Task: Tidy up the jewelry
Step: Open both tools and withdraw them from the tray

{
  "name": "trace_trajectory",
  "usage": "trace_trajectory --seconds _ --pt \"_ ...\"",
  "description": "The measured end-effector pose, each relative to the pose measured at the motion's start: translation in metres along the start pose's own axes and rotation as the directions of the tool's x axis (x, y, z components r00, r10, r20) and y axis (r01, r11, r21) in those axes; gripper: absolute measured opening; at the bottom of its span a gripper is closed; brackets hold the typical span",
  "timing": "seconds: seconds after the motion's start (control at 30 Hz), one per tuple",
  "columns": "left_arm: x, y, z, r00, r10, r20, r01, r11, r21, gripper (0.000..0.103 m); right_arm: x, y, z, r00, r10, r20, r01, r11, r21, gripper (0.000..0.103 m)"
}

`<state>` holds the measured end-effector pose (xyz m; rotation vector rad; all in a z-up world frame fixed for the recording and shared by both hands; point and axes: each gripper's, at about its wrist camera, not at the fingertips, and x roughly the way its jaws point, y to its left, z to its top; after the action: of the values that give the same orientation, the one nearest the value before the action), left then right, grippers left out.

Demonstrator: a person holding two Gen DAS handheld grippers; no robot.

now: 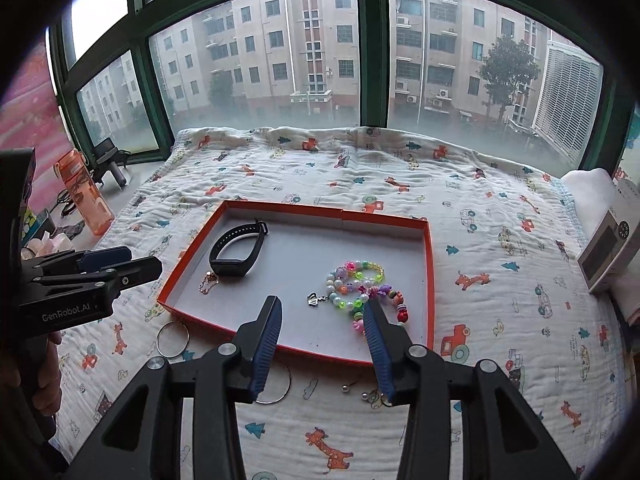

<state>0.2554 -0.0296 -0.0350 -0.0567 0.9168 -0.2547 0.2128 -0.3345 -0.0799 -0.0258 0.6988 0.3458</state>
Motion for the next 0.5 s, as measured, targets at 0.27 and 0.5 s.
trace_trajectory --seconds 0.27,0.5 --pt "-0.02 0.012 -0.058 0.999 0.023 -0.031 -0.023 1.0 0.0 0.065 -0.019 -0.009 -0.032 1.0 0.005 -0.008 -0.004 1.0 0.025 0.047" --pt "-0.003 0.01 -0.093 0.995 0.027 -0.091 -0.024 0.999 0.031 0.065 -0.023 -0.012 -0.056 0.999 0.011 -0.031 -0.01 0.999 0.048 0.047"
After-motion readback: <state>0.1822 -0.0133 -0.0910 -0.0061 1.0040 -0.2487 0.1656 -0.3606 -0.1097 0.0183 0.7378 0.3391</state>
